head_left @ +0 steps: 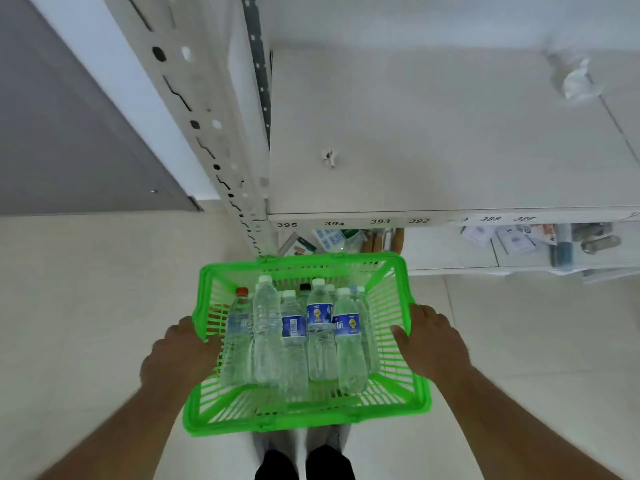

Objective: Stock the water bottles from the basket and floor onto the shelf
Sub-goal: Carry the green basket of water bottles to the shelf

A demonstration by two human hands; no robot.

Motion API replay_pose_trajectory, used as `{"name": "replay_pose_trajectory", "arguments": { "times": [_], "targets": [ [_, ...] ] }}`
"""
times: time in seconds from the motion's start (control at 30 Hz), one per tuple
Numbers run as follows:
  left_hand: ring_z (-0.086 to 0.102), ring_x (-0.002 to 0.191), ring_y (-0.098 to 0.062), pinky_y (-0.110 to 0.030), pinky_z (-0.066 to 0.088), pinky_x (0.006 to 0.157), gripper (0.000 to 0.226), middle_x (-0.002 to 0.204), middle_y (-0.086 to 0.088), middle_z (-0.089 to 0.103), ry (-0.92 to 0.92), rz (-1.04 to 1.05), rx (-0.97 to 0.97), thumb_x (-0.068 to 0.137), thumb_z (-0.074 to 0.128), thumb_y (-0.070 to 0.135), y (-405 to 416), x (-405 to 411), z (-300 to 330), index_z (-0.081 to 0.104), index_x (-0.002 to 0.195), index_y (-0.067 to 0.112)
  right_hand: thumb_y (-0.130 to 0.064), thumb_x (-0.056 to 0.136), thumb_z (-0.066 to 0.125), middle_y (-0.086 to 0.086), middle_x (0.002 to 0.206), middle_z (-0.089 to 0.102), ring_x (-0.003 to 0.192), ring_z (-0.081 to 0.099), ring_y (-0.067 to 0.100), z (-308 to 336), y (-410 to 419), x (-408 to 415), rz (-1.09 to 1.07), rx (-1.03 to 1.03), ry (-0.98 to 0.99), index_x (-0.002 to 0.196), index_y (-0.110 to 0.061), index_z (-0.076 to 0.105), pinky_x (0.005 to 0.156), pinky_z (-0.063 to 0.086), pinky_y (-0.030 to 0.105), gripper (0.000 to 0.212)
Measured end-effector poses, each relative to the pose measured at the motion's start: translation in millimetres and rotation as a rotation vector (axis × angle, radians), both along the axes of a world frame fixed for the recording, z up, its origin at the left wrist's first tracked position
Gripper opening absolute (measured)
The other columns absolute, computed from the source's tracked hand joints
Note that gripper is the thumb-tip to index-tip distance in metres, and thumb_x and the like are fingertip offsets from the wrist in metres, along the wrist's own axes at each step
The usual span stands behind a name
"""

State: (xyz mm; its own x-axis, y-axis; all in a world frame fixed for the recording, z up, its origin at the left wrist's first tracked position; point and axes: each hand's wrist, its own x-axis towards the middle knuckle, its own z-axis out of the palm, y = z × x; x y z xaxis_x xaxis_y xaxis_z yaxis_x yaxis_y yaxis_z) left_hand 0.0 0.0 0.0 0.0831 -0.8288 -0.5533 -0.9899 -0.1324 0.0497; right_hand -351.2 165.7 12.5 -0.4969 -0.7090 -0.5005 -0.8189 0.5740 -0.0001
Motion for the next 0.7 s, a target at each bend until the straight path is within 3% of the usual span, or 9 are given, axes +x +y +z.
{"name": "replay_pose_trajectory", "arguments": {
  "times": [0.13, 0.2, 0.3, 0.43, 0.7],
  "targets": [
    [0.066, 0.085, -0.034, -0.039, 0.053, 0.077, 0.053, 0.098, -0.019, 0.068, 0.222, 0.328, 0.127, 0.088, 0.064, 0.043, -8.1, 6.2, -38.8, 0.055, 0.118, 0.000, -0.050, 0.098, 0.044, 0.014, 0.135, 0.052, 0.121, 0.053, 0.036, -35.2, 7.3, -16.4, -0.279, -0.011, -0.100, 0.143, -0.010, 0.036, 0.094, 0.047, 0.043, 0.061],
    [0.062, 0.076, -0.031, -0.035, 0.047, 0.068, 0.046, 0.091, -0.018, 0.067, 0.239, 0.359, 0.111, 0.089, 0.065, 0.039, -10.3, 9.7, -55.6, 0.060, 0.111, -0.001, -0.047, 0.098, 0.047, 0.018, 0.120, 0.061, 0.111, 0.060, 0.037, -55.3, 5.7, -17.3, -0.393, -0.041, -0.203, 0.131, -0.007, 0.044, 0.085, 0.049, 0.040, 0.052],
    [0.057, 0.077, -0.032, -0.037, 0.044, 0.069, 0.043, 0.086, -0.018, 0.063, 0.221, 0.364, 0.036, 0.092, 0.061, 0.039, -12.1, 16.0, -72.3, 0.061, 0.105, -0.002, -0.044, 0.098, 0.051, 0.013, 0.094, 0.064, 0.092, 0.064, 0.036, -76.9, 1.1, -19.0, -0.584, -0.178, -0.302, 0.107, -0.006, 0.050, 0.068, 0.041, 0.035, 0.039],
    [0.059, 0.075, -0.033, -0.039, 0.047, 0.070, 0.040, 0.080, -0.015, 0.064, 0.296, 0.393, -0.014, 0.095, 0.057, 0.044, -8.8, 17.6, -80.9, 0.061, 0.096, 0.004, -0.050, 0.095, 0.052, 0.001, 0.073, 0.056, 0.064, 0.054, 0.018, -94.7, -0.5, -19.3, -0.716, -0.284, -0.307, 0.086, -0.013, 0.050, 0.052, 0.032, 0.031, 0.038],
    [0.060, 0.070, -0.029, -0.037, 0.047, 0.064, 0.032, 0.079, -0.013, 0.064, 0.449, 0.529, -0.048, 0.091, 0.062, 0.045, 0.9, 16.8, -77.6, 0.061, 0.081, 0.015, -0.042, 0.086, 0.068, 0.003, 0.056, 0.053, 0.050, 0.052, 0.022, -100.5, 3.6, -20.7, -0.846, -0.371, -0.387, 0.070, -0.009, 0.059, 0.048, 0.036, 0.027, 0.038]
  ]
}}
